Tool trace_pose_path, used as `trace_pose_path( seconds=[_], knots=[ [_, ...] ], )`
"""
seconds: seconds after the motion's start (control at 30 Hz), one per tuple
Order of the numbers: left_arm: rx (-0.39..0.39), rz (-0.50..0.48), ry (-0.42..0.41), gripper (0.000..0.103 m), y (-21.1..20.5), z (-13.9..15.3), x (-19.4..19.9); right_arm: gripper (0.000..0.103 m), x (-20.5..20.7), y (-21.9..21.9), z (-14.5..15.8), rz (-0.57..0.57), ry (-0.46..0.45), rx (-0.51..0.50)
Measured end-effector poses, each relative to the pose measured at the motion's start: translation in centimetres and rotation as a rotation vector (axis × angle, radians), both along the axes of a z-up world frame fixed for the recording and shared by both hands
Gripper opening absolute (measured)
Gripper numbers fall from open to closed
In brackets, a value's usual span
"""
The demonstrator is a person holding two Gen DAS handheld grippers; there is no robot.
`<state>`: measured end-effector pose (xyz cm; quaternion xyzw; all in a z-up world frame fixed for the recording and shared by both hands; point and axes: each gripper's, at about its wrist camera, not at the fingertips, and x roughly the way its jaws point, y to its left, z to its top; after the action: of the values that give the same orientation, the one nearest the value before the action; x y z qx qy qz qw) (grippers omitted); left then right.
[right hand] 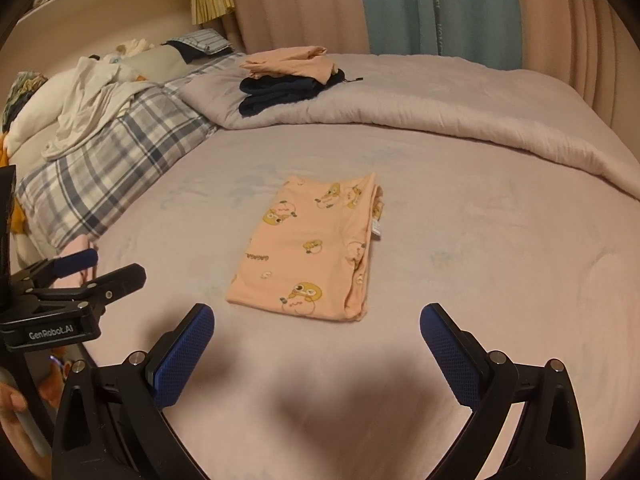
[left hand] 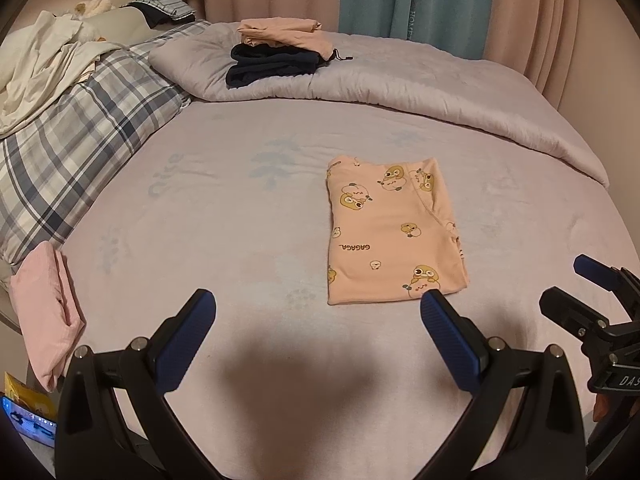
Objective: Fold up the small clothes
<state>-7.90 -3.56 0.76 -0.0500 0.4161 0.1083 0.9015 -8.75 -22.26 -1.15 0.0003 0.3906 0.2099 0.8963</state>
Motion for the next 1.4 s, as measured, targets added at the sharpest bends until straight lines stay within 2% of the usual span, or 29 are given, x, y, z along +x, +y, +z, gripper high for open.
trace_pose_path(
  seconds=[1.4],
  knots=[
    [0.018, -0.020, -0.007, 0.102, -0.56, -0.24, 0.35, 0.102, -0.12, 0.16, 0.05, -0.003, 0.003, -0.001]
  ],
)
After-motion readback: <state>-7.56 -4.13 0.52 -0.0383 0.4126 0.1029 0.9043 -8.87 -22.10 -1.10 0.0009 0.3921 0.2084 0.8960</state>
